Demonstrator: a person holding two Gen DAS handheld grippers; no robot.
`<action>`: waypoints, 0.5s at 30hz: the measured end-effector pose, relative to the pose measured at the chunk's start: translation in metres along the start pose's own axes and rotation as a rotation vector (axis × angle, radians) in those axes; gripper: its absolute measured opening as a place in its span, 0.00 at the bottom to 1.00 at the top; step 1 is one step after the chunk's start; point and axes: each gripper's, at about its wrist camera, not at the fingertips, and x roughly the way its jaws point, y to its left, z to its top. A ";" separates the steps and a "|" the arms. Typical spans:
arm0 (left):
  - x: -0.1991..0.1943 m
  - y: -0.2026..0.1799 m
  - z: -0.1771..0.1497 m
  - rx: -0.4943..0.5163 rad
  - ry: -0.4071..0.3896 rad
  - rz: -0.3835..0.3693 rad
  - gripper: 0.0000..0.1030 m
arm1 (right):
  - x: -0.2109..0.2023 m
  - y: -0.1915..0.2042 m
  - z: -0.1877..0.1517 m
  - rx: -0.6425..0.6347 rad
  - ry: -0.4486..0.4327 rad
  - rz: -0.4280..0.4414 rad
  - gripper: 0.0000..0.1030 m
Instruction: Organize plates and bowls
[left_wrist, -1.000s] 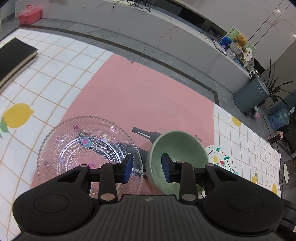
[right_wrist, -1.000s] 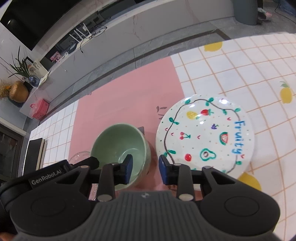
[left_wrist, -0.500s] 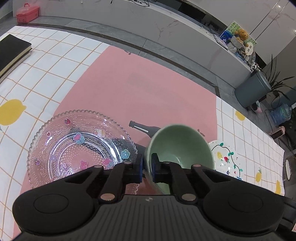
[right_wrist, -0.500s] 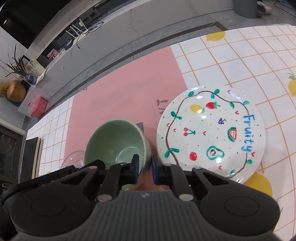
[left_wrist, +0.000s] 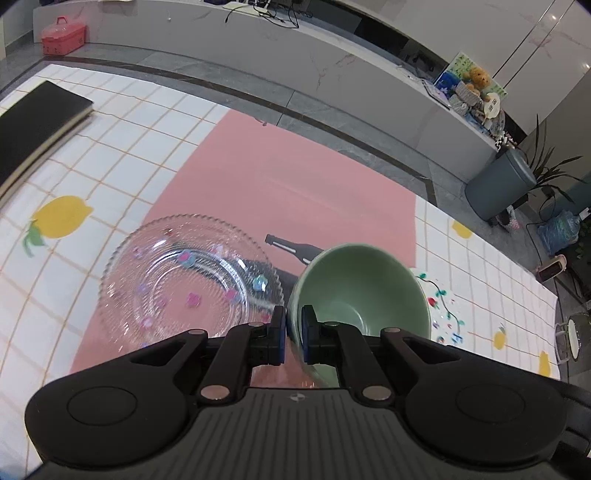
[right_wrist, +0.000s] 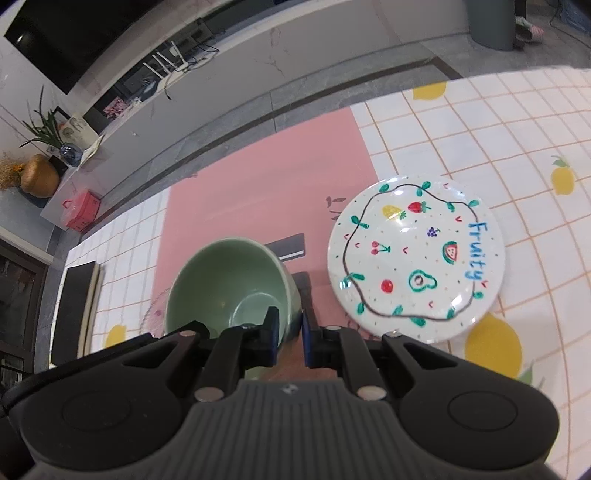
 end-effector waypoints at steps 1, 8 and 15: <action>-0.007 0.001 -0.002 0.000 -0.007 -0.001 0.08 | -0.006 0.003 -0.004 -0.006 -0.004 0.002 0.10; -0.060 0.013 -0.020 0.007 -0.044 0.002 0.08 | -0.048 0.019 -0.038 -0.021 -0.015 0.036 0.10; -0.114 0.034 -0.043 0.000 -0.073 0.018 0.08 | -0.087 0.044 -0.084 -0.044 -0.018 0.078 0.10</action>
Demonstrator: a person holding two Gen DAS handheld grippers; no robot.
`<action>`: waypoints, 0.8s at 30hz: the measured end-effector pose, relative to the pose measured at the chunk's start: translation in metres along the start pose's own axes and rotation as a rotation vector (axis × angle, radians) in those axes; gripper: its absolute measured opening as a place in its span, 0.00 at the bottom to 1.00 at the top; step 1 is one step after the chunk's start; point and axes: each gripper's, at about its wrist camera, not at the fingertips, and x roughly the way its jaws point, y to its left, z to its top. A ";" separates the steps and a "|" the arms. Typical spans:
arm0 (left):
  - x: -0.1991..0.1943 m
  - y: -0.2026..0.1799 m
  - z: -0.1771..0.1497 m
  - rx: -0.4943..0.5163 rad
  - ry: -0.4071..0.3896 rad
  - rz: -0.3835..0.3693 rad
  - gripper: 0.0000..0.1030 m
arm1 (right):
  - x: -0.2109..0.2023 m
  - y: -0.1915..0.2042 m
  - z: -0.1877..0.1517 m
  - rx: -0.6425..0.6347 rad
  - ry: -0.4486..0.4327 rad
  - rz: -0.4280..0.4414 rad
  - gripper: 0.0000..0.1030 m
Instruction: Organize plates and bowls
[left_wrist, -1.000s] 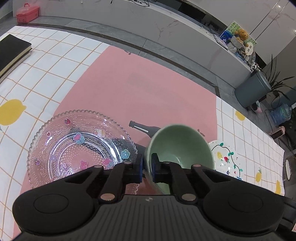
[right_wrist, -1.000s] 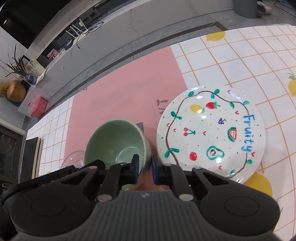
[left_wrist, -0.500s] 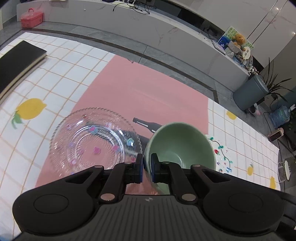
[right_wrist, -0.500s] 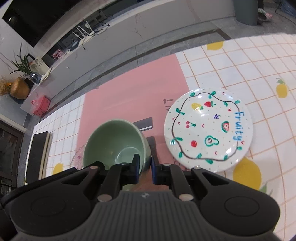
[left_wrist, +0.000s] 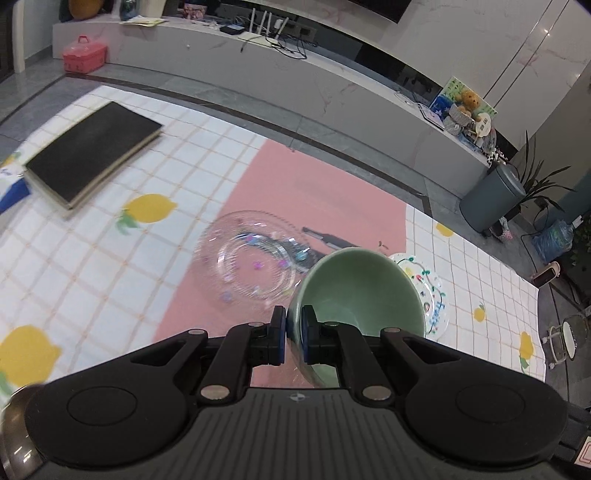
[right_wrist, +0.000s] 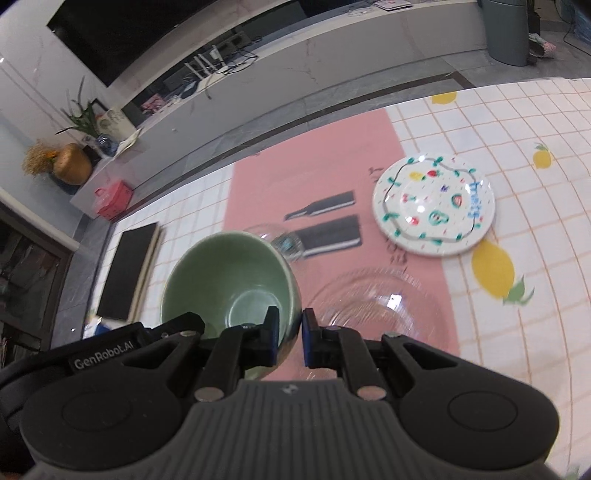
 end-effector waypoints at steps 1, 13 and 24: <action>-0.008 0.005 -0.002 -0.005 0.001 0.001 0.08 | -0.005 0.005 -0.006 -0.003 0.002 0.004 0.10; -0.088 0.089 -0.037 -0.088 -0.037 0.028 0.09 | -0.033 0.075 -0.083 -0.088 0.066 0.085 0.10; -0.098 0.161 -0.071 -0.186 0.016 0.056 0.10 | -0.003 0.113 -0.134 -0.168 0.197 0.086 0.10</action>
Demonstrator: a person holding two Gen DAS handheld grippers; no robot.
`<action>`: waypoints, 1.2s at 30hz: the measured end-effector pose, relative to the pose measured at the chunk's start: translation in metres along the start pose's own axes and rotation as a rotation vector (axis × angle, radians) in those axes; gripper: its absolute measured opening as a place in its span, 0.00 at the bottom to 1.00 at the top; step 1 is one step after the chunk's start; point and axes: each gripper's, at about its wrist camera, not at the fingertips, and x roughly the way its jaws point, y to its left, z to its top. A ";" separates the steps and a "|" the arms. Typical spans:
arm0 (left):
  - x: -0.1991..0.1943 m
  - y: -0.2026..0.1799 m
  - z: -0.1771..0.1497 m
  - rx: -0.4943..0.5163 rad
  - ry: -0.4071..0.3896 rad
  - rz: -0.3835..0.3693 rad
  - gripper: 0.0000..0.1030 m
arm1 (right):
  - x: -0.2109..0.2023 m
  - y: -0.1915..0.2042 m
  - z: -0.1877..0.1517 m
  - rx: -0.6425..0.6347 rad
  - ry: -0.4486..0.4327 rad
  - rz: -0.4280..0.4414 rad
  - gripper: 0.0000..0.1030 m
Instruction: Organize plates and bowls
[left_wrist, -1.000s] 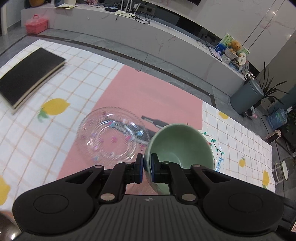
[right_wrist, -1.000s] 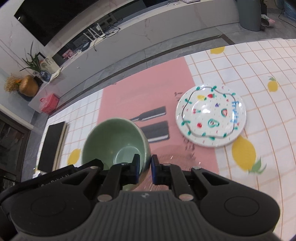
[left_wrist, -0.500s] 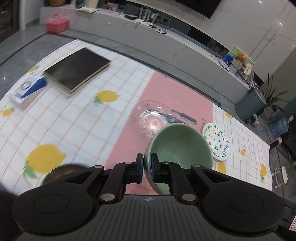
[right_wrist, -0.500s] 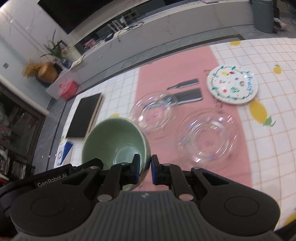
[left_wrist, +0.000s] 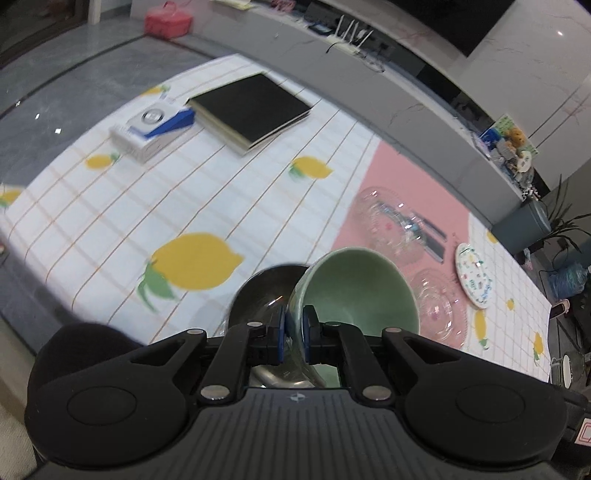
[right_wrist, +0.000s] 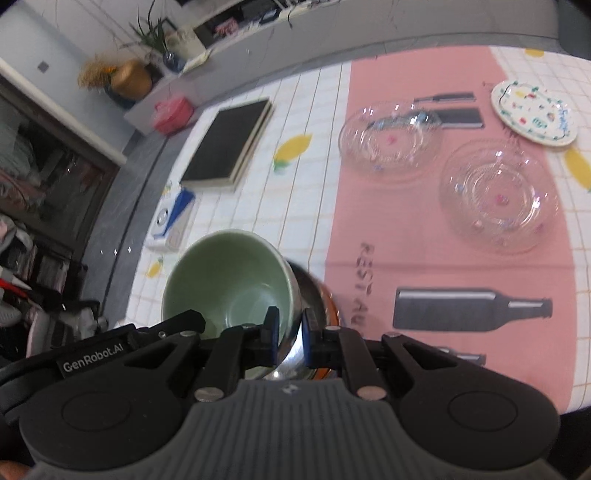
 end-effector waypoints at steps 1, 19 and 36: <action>0.004 0.003 0.000 -0.001 0.008 0.004 0.10 | 0.005 0.001 -0.002 -0.002 0.009 -0.005 0.10; 0.035 0.014 -0.005 0.103 0.069 0.070 0.09 | 0.040 0.013 -0.004 -0.091 0.061 -0.106 0.10; 0.025 0.011 0.006 0.111 0.038 0.052 0.09 | 0.035 0.022 0.005 -0.160 0.055 -0.130 0.28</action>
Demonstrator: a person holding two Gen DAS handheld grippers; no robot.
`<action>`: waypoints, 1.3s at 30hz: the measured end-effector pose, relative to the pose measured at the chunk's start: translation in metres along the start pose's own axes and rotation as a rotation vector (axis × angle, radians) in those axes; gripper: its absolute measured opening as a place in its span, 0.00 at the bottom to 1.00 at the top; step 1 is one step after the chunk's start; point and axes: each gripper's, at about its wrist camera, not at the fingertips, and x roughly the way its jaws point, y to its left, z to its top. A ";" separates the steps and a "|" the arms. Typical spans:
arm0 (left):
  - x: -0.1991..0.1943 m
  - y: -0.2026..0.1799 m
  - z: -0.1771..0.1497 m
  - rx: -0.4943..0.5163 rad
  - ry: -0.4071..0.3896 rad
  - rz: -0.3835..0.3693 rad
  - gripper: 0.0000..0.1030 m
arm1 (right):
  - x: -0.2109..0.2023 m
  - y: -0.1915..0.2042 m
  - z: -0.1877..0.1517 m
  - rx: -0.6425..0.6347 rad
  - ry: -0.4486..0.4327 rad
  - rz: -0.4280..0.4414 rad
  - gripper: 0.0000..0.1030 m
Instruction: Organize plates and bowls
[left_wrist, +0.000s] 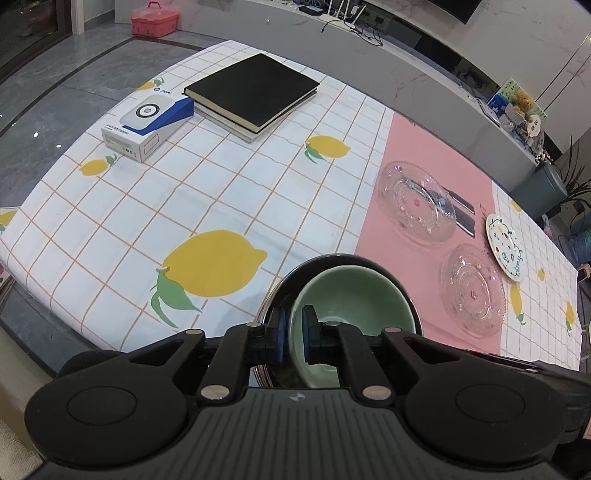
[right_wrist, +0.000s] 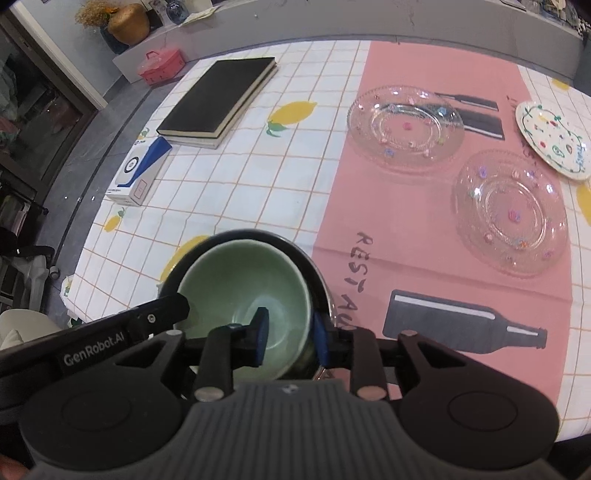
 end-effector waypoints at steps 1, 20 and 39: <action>-0.001 0.000 0.000 0.000 -0.006 -0.001 0.09 | -0.003 0.000 0.000 0.000 -0.006 0.004 0.28; -0.039 -0.077 -0.020 0.157 -0.239 -0.257 0.33 | -0.085 -0.077 -0.022 0.040 -0.368 0.003 0.47; 0.036 -0.163 -0.039 0.287 -0.188 -0.263 0.32 | -0.068 -0.204 -0.042 0.185 -0.408 -0.189 0.44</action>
